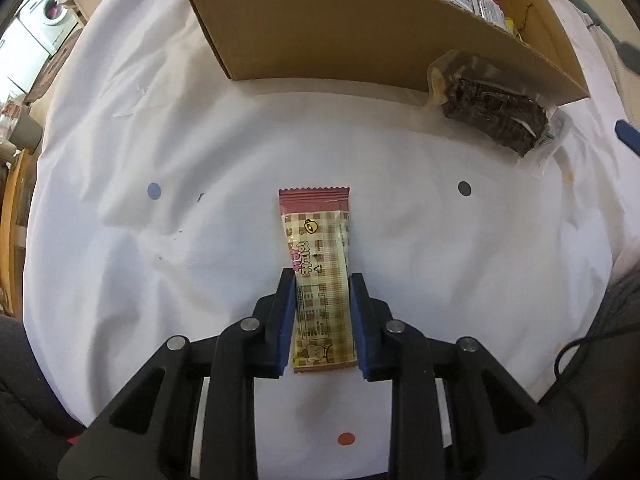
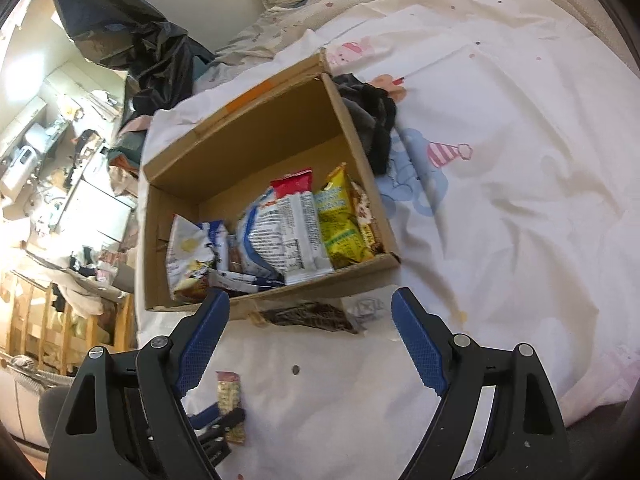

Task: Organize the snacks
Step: 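Grasp the pink checkered snack bar with the left gripper, then lift the checkered snack bar with the left gripper toward the box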

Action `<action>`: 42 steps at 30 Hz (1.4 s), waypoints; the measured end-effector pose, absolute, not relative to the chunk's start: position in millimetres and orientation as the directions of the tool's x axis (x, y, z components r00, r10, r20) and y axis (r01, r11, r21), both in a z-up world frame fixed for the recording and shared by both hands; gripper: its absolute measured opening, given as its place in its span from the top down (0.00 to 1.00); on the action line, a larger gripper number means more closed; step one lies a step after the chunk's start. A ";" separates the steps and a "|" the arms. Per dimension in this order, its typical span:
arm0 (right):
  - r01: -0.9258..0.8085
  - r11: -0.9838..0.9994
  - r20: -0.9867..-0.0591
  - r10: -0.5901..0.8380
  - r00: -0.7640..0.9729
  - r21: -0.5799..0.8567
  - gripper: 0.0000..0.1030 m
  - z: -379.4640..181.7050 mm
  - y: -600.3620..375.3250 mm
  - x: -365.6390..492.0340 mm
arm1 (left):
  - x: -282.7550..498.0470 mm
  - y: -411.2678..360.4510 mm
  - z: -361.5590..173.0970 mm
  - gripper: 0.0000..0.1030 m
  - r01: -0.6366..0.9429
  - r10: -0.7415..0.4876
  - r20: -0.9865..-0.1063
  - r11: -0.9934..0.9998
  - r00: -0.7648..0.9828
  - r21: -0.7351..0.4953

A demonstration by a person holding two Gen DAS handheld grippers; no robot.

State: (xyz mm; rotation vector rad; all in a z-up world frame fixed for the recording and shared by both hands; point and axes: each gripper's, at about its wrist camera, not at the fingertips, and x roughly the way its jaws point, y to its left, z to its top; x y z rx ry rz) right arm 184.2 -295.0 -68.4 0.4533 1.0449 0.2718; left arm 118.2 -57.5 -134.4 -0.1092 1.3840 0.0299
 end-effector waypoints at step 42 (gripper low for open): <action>-0.057 0.980 -0.939 0.198 0.282 0.190 0.04 -123.4 -263.8 213.4 | 144.4 32.4 -61.9 0.79 -0.191 -0.128 -0.937 0.962 0.324 -0.197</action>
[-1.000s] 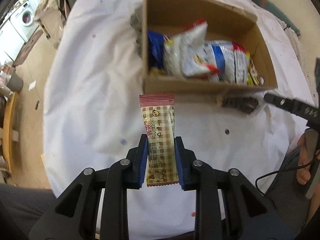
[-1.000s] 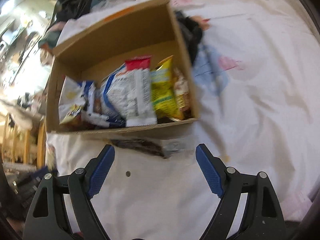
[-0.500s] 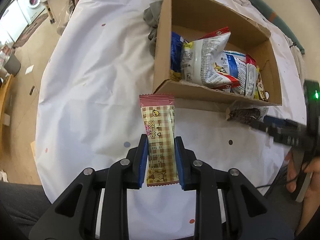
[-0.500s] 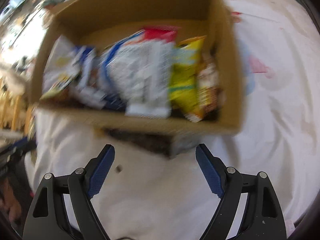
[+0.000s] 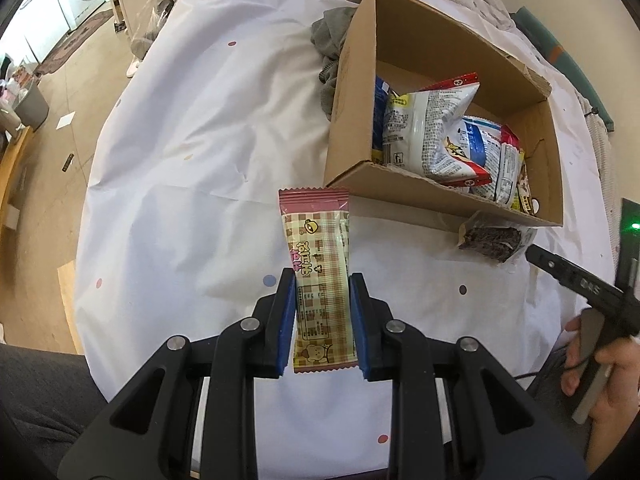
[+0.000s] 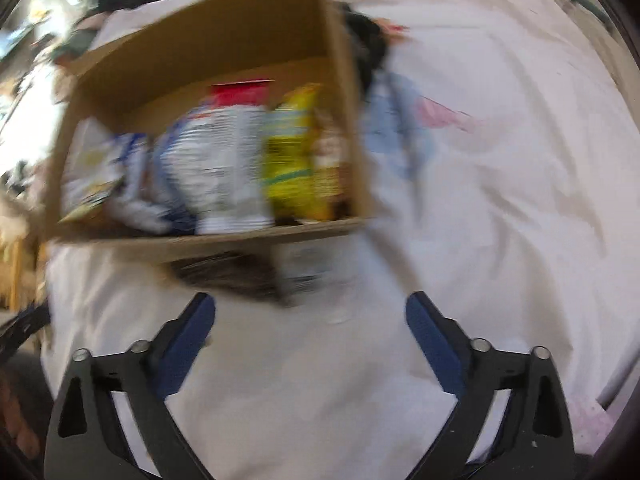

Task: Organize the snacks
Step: 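Lift the checkered snack bar with the left gripper toward the box, then hold the checkered bar in the left gripper while the right gripper grasps the dark vacuum-packed snack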

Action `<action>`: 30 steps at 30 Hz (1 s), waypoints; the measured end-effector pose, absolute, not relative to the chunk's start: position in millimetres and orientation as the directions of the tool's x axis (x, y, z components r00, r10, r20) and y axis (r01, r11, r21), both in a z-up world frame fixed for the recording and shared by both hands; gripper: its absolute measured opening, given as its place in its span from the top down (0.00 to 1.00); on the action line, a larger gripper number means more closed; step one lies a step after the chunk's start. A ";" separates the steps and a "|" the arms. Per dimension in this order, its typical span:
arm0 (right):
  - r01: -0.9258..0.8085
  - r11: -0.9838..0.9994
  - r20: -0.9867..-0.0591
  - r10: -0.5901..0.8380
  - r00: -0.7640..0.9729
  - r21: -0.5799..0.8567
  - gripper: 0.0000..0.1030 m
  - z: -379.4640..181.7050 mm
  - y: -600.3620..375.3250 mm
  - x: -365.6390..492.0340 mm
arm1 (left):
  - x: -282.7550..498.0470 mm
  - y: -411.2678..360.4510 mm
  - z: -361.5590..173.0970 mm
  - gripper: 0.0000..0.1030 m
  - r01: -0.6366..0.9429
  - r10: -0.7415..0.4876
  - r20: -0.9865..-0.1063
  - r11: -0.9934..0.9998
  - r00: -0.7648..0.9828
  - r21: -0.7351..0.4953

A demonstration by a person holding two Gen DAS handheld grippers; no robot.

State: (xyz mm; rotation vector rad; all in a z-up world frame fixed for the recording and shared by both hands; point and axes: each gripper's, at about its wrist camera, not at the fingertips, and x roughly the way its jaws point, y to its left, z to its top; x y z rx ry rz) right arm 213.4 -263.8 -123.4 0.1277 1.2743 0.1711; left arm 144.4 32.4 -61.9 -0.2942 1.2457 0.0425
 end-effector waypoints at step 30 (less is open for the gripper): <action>-0.522 0.686 -0.847 0.509 -0.152 0.506 0.57 -135.4 -143.8 155.3 | 145.3 31.5 -57.0 0.78 -0.193 -0.150 -0.928 0.955 0.340 -0.225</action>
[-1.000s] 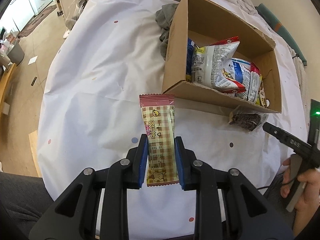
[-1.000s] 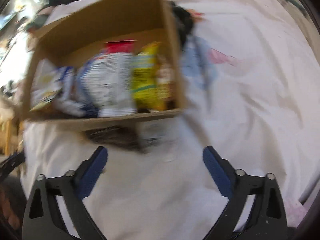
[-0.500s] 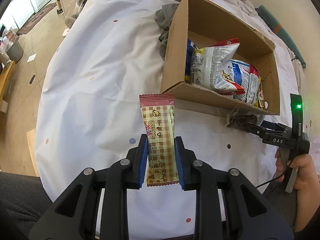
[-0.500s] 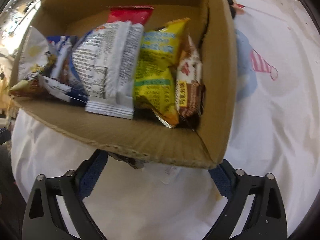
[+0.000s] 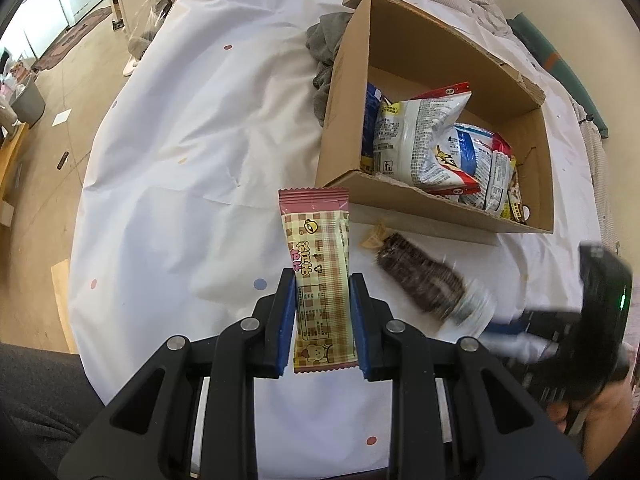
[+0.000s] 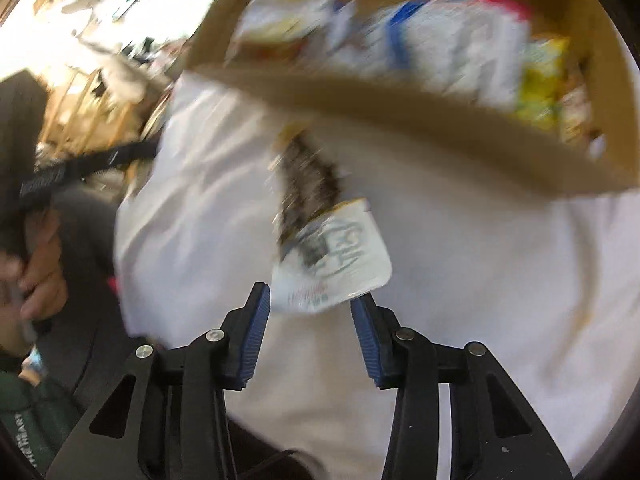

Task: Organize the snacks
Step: 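Hold the checkered bar in the left gripper while the right gripper grasps the dark vacuum-packed snack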

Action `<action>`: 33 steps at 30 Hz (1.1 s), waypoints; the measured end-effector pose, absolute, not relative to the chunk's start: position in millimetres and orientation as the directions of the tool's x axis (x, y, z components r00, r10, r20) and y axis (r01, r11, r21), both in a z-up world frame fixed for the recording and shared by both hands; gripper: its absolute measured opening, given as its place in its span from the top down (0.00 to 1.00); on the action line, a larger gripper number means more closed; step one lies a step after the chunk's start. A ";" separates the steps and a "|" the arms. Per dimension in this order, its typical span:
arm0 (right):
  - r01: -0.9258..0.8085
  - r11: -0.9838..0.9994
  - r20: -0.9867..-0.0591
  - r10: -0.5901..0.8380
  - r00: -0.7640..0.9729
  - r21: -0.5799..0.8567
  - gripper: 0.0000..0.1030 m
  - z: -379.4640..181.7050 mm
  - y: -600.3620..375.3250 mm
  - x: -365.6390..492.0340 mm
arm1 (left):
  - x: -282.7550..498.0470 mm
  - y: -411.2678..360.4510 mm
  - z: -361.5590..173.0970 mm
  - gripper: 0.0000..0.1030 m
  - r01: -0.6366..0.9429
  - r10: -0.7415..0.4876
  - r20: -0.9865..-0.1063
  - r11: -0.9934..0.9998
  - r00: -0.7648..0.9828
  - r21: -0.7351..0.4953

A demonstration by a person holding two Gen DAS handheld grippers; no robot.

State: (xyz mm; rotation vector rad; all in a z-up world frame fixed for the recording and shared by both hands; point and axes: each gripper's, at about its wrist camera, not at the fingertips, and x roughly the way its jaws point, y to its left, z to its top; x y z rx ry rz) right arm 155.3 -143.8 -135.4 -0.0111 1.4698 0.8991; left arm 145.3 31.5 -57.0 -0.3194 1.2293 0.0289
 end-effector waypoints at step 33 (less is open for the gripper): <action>-0.572 0.810 -0.969 0.227 0.103 0.129 0.46 -166.4 -18.6 167.9 | 146.8 65.0 -57.3 0.78 -0.334 -0.078 -0.932 0.920 0.354 -0.204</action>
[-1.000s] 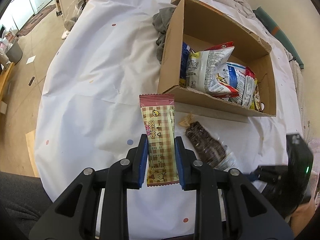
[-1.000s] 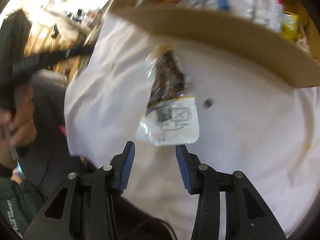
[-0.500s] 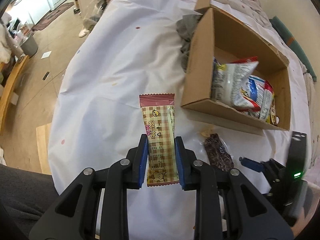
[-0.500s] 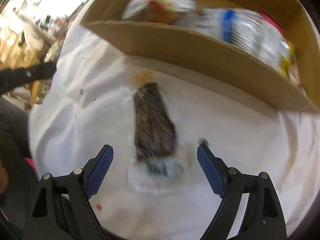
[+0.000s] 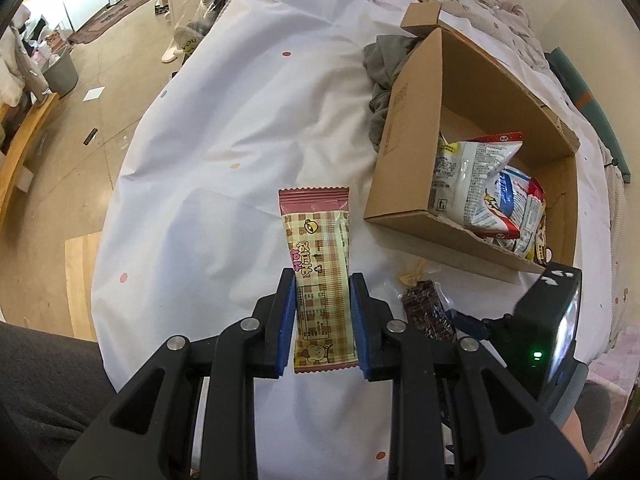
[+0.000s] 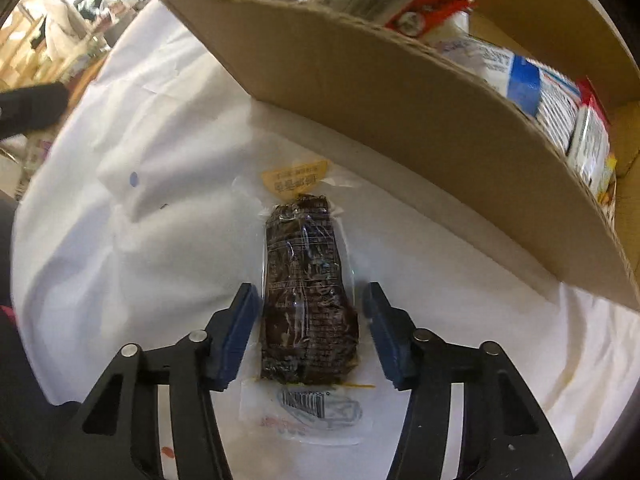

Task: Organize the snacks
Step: 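Hold the checkered bar in the left gripper while the right gripper grasps the dark vacuum-packed snack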

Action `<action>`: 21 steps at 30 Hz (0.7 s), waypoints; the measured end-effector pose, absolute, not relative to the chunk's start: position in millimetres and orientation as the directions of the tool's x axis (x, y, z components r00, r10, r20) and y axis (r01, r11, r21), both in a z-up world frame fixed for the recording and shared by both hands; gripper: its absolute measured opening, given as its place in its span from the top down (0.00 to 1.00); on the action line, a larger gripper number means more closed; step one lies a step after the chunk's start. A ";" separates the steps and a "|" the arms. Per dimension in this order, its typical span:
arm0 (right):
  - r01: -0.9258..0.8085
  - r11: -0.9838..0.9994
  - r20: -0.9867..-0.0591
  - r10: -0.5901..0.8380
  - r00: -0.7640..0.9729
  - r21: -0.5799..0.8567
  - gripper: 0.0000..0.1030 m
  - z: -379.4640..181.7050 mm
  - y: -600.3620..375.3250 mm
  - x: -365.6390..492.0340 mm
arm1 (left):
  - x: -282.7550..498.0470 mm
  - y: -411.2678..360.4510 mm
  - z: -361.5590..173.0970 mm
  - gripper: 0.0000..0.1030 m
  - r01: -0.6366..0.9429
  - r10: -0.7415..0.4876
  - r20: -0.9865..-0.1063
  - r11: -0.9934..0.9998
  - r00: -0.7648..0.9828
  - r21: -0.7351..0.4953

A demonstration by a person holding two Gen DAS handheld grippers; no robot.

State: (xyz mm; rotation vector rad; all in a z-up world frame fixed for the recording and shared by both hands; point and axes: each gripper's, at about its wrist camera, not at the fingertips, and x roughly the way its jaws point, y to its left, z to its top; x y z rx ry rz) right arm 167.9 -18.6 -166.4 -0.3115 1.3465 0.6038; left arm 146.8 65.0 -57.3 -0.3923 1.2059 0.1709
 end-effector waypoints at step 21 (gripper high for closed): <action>-0.458 0.811 -0.906 0.423 0.027 0.365 0.80 -134.5 -95.5 141.3 | 146.6 61.8 -61.1 0.78 -0.325 -0.061 -0.936 0.928 0.346 -0.181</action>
